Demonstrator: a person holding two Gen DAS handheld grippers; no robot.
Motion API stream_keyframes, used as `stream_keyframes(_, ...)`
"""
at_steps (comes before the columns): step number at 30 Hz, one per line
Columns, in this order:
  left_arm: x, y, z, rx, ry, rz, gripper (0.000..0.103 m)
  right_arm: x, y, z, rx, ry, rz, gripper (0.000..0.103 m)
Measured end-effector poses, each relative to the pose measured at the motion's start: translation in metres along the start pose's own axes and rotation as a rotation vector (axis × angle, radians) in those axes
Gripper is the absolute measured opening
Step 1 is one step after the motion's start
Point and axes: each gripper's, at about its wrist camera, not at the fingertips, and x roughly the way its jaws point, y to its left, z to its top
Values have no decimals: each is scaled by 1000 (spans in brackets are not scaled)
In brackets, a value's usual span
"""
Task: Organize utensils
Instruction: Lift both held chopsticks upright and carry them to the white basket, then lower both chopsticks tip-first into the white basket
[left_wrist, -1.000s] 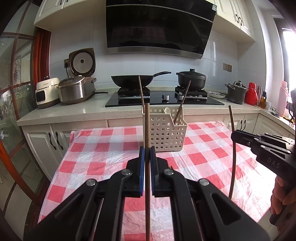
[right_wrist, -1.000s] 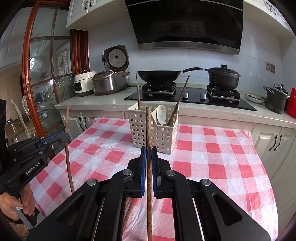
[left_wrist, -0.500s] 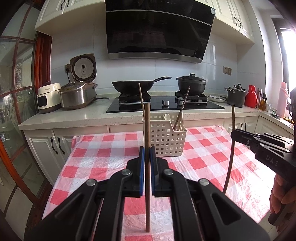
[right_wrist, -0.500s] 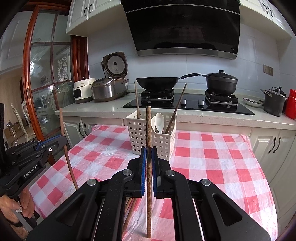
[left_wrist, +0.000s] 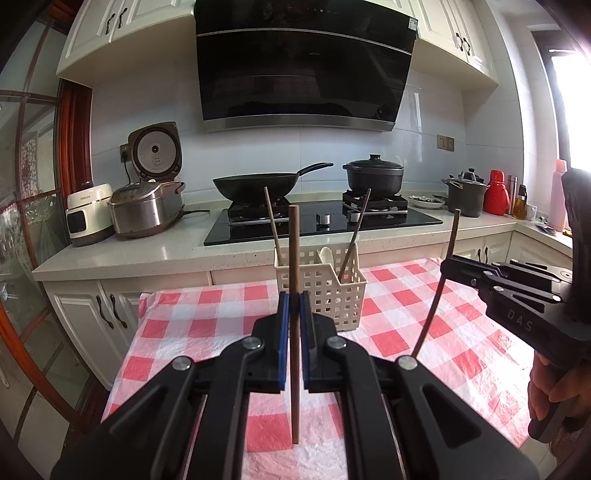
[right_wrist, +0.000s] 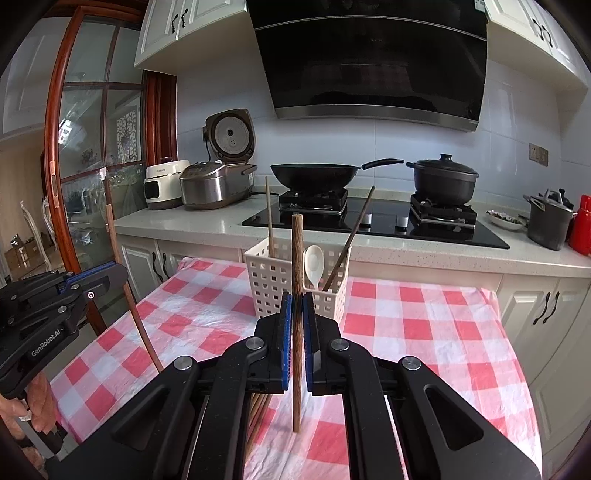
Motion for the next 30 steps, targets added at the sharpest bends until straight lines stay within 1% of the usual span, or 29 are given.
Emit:
stream_keyframes(6, 14, -1, 15, 11, 17, -20, 6, 9, -16, 18, 23, -1, -3, 6)
stream_keyframes(11, 28, 1, 35, 15, 21, -34, 6, 19, -26, 33, 23, 1, -12, 6)
stream_keyframes(18, 58, 5, 82, 11, 29, -47, 6, 37, -38, 65, 51, -14, -6, 6)
stream_keyframes(23, 77, 12, 123, 0, 10, -40, 6, 47, -47, 96, 81, -45, 3, 6)
stream_keyframes(30, 93, 11, 175, 22, -40, -22, 6, 68, -52, 137, 86, -74, -1, 6)
